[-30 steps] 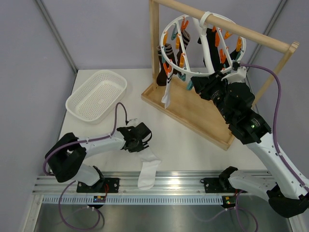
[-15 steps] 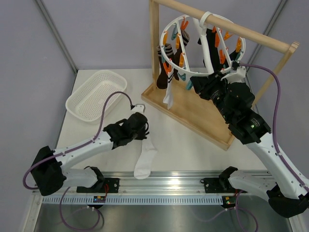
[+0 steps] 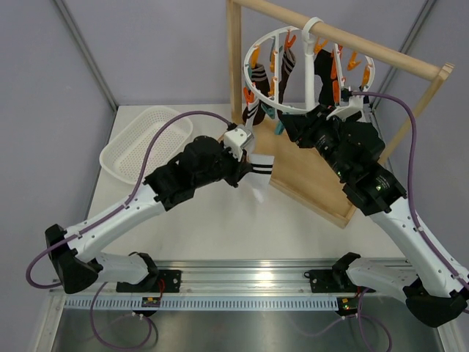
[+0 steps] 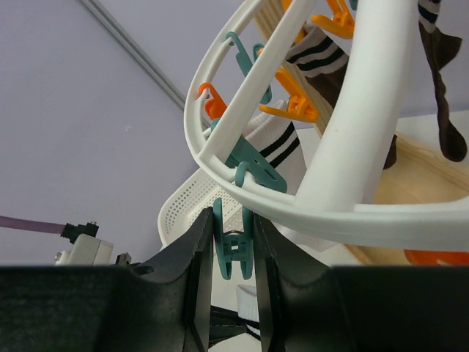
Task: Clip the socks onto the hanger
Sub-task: Clamp the sock onto the hanger.
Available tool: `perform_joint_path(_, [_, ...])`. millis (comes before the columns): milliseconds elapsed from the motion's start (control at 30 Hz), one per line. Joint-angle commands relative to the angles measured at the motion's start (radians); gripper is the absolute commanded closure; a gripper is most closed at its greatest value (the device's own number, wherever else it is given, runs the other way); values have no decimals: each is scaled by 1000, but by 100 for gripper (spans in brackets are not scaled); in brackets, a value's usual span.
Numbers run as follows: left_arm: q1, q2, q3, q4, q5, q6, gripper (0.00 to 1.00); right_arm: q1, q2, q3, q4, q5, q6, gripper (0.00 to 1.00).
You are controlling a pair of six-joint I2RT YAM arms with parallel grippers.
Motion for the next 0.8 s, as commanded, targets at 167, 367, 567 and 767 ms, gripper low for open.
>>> perform_joint_path(167, [-2, 65, 157, 26, 130, 186, 100, 6, -7, -45, 20, -259, -129, 100])
perform_joint_path(367, [2, 99, 241, -6, 257, 319, 100, 6, -9, -45, 17, -343, -183, 100])
perform_joint_path(567, [65, 134, 310, -7, 430, 319, 100, 7, -19, -61, 17, -357, -206, 100])
perform_joint_path(767, [105, 170, 362, 2, 533, 322, 100, 6, -25, -61, 11, -356, -219, 100])
